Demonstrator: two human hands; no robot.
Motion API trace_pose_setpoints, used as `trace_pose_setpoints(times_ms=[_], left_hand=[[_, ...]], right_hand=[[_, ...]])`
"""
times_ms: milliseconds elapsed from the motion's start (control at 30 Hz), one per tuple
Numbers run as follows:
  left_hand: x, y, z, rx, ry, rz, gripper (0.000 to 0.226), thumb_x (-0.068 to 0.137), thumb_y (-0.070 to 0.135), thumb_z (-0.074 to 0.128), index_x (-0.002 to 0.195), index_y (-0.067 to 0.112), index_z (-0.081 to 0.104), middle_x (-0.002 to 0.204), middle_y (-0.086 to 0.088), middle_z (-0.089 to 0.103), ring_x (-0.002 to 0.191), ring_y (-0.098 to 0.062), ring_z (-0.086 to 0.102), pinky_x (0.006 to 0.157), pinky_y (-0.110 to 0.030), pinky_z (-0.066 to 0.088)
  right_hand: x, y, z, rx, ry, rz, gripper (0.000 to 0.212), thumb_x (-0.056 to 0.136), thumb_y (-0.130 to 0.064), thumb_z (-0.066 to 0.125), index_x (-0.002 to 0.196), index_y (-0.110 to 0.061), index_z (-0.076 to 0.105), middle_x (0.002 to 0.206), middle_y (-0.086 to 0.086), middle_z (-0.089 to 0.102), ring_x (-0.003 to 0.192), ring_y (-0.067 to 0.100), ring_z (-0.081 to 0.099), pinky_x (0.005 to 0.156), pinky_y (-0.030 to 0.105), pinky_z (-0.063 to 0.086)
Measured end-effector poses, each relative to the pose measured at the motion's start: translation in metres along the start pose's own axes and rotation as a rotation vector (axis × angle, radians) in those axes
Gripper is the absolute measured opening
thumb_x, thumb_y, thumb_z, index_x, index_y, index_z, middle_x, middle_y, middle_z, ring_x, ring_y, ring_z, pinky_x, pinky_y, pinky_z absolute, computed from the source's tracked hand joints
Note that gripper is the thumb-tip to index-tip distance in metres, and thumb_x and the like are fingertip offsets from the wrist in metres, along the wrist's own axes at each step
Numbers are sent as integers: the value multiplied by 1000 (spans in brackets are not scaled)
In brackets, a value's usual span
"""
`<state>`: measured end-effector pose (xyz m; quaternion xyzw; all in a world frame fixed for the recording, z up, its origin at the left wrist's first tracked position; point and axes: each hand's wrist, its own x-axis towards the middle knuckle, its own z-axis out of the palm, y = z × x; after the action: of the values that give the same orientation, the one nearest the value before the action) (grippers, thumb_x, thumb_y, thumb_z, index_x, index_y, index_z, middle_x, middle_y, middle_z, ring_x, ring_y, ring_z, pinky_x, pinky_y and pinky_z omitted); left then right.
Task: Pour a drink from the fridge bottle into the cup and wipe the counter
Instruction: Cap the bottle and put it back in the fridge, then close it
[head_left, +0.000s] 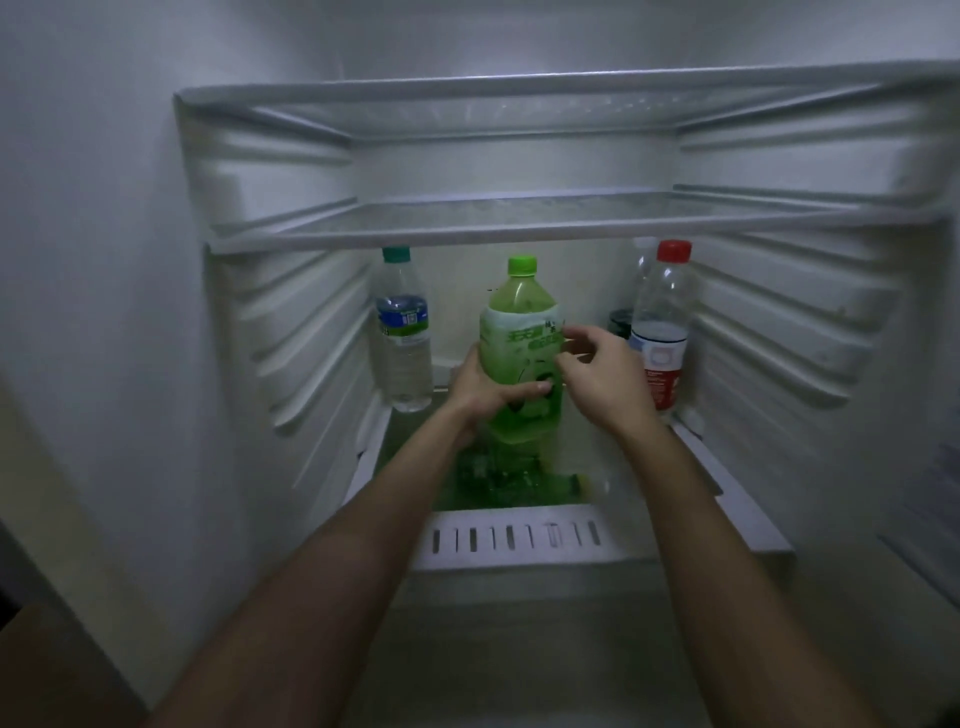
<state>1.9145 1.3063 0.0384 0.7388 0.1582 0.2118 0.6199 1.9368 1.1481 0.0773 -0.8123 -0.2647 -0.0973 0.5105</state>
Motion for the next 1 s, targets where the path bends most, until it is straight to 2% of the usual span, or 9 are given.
trace_pose_setpoints(times_ms=[167, 300, 333, 400, 467, 633, 833, 900, 1000], left_hand=[[19, 10, -4, 114, 28, -48, 78, 63, 15, 92, 130, 14, 53, 120, -2, 63, 113, -23, 60, 100, -40, 53], [33, 12, -2, 237, 131, -86, 95, 49, 32, 97, 130, 9, 52, 130, -9, 64, 114, -29, 64, 97, -45, 55], [34, 12, -2, 275, 157, -91, 95, 51, 34, 97, 130, 8, 50, 131, -9, 62, 115, -30, 63, 98, -43, 54], [36, 12, -3, 339, 207, -90, 86, 63, 30, 93, 131, 5, 46, 133, -10, 59, 121, -31, 59, 100, -39, 51], [39, 13, -2, 336, 211, -87, 81, 68, 25, 91, 132, 7, 45, 135, -12, 58, 122, -31, 59, 101, -40, 52], [44, 10, -4, 306, 181, -100, 84, 63, 26, 92, 132, 11, 47, 134, -11, 60, 118, -30, 62, 98, -46, 55], [30, 9, -2, 305, 164, -73, 88, 70, 29, 89, 140, 5, 43, 141, -13, 55, 128, -30, 55, 103, -41, 51], [26, 12, -5, 275, 162, -93, 85, 74, 25, 86, 141, 3, 41, 142, -14, 54, 128, -31, 56, 102, -40, 52], [16, 18, -11, 238, 217, -92, 80, 78, 17, 83, 142, 1, 39, 141, -18, 53, 127, -33, 55, 104, -44, 50]], right_hand=[[14, -3, 9, -77, -94, -9, 51, 92, -15, 55, 141, -13, 48, 132, 6, 59, 97, 13, 60, 76, 21, 46], [22, 0, 19, -136, -143, -42, 55, 89, -17, 59, 142, -14, 45, 138, 6, 54, 117, 20, 57, 98, 38, 49], [24, 2, 21, -156, -151, -51, 55, 89, -19, 60, 142, -15, 45, 139, 7, 54, 121, 21, 55, 101, 41, 48], [28, 4, 25, -206, -168, -70, 53, 91, -21, 60, 142, -15, 45, 140, 6, 51, 125, 20, 50, 105, 36, 43], [29, 5, 28, -240, -175, -84, 52, 93, -22, 59, 143, -16, 43, 141, 4, 48, 127, 18, 47, 103, 32, 40], [32, 3, 28, -325, -184, -117, 54, 95, -25, 57, 145, -16, 40, 142, 4, 43, 125, 19, 48, 102, 33, 42], [27, 3, 19, -382, -191, -156, 51, 94, -24, 55, 143, -13, 44, 139, 7, 50, 125, 20, 50, 103, 36, 42], [21, 4, 13, -383, -197, -156, 47, 94, -22, 55, 140, -12, 48, 135, 7, 54, 119, 19, 53, 96, 33, 45], [13, 7, 2, -385, -193, -133, 40, 95, -24, 54, 133, -11, 56, 126, 6, 62, 103, 17, 61, 78, 26, 47]])
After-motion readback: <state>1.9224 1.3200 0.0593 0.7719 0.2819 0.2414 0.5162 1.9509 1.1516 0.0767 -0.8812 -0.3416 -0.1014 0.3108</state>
